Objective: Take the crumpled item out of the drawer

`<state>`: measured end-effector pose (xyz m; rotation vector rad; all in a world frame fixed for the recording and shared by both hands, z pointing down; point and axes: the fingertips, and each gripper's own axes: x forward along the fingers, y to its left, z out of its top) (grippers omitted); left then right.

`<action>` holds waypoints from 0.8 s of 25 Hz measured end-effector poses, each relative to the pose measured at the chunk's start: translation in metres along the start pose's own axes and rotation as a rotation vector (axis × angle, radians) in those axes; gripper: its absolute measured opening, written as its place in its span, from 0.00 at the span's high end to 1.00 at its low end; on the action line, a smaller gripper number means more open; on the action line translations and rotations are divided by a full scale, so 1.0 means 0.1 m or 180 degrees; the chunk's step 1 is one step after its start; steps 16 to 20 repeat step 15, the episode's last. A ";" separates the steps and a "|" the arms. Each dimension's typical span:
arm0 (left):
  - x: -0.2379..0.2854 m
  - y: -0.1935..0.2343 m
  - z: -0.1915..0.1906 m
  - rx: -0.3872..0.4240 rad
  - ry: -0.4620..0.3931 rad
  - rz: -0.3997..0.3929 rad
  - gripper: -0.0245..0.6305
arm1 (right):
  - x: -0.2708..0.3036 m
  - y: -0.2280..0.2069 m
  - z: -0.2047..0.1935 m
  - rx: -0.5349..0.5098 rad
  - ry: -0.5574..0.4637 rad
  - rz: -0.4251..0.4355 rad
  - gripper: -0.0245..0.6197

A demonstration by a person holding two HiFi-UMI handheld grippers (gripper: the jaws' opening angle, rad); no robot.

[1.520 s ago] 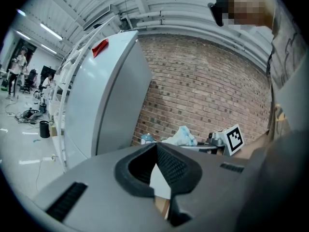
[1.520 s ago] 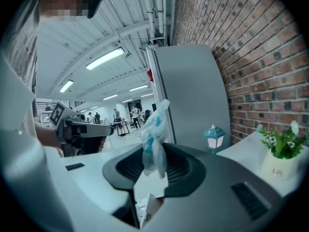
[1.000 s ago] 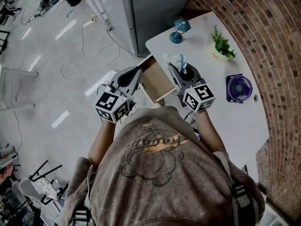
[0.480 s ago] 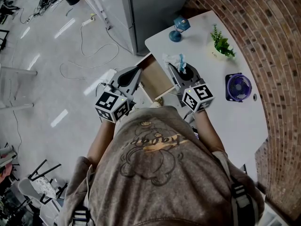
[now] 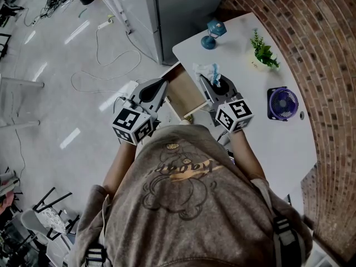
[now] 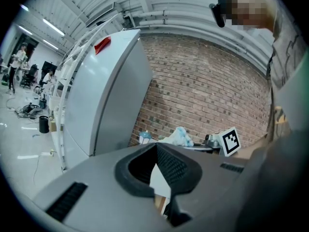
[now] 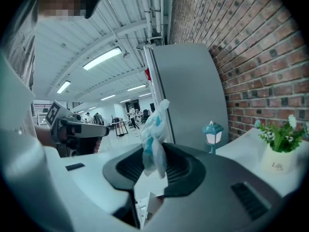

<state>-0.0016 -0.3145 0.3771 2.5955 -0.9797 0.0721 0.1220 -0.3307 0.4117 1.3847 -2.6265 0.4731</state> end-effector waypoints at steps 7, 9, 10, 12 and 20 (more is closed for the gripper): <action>-0.01 0.03 -0.04 -0.0042 0.0025 0.0023 0.95 | 0.00 -0.01 -0.01 0.0011 0.0011 -0.0013 0.81; -0.02 0.03 -0.04 -0.0051 0.0026 0.0027 0.95 | 0.00 -0.01 -0.01 0.0016 0.0015 -0.0011 0.81; -0.02 0.03 -0.03 -0.0057 0.0022 0.0029 0.95 | 0.00 0.00 -0.01 0.0018 0.0016 -0.0010 0.81; -0.02 0.03 -0.02 -0.0066 0.0013 0.0030 0.95 | 0.01 0.00 -0.01 0.0016 0.0017 -0.0005 0.81; -0.03 0.01 -0.02 -0.0051 0.0010 0.0015 0.95 | 0.01 0.01 -0.01 0.0016 0.0013 0.0001 0.81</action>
